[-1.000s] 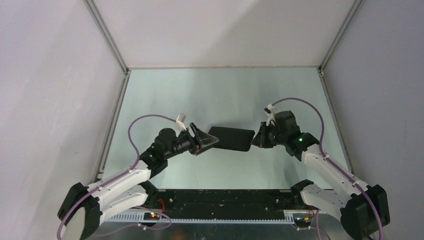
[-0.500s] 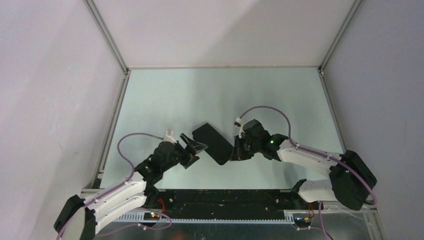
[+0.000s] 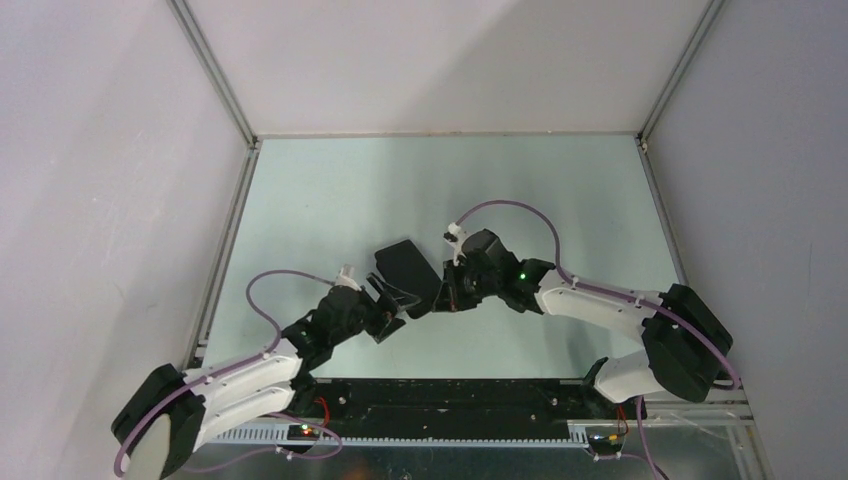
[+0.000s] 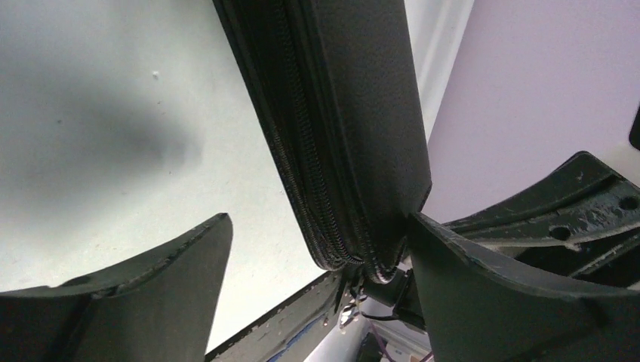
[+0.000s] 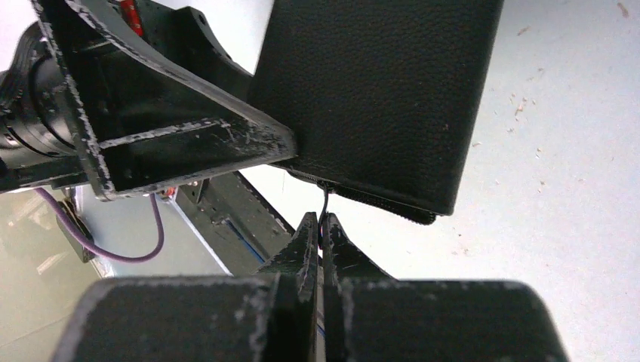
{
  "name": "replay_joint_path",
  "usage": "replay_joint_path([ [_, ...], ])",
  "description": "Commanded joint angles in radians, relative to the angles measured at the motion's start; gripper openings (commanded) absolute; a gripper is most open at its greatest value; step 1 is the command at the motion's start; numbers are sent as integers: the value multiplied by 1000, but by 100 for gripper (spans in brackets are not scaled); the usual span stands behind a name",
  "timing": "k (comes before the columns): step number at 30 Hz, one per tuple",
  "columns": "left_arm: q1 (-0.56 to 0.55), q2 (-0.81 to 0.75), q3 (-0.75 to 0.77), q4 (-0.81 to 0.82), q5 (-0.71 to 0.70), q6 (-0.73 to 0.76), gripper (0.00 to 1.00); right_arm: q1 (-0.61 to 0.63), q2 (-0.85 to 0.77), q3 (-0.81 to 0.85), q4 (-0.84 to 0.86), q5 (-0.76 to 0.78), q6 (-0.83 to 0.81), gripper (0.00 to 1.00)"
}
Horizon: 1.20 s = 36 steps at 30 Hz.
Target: Sort the hair-cutting tools
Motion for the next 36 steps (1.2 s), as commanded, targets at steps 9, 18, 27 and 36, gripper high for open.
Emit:
replay_joint_path([
  [9, -48, 33, 44, 132, -106, -61, 51, 32, -1, 79, 38, 8, 1, 0],
  [18, -52, -91, 14, 60, -177, -112, 0, 2, -45, 70, -92, 95, -81, 0],
  [27, -46, -316, -90, 52, -240, -234, 0, -256, -188, -88, -181, 96, -105, 0],
  [36, -21, -322, -30, 42, -207, -129, 0, -349, -314, -138, -136, -2, -132, 16],
])
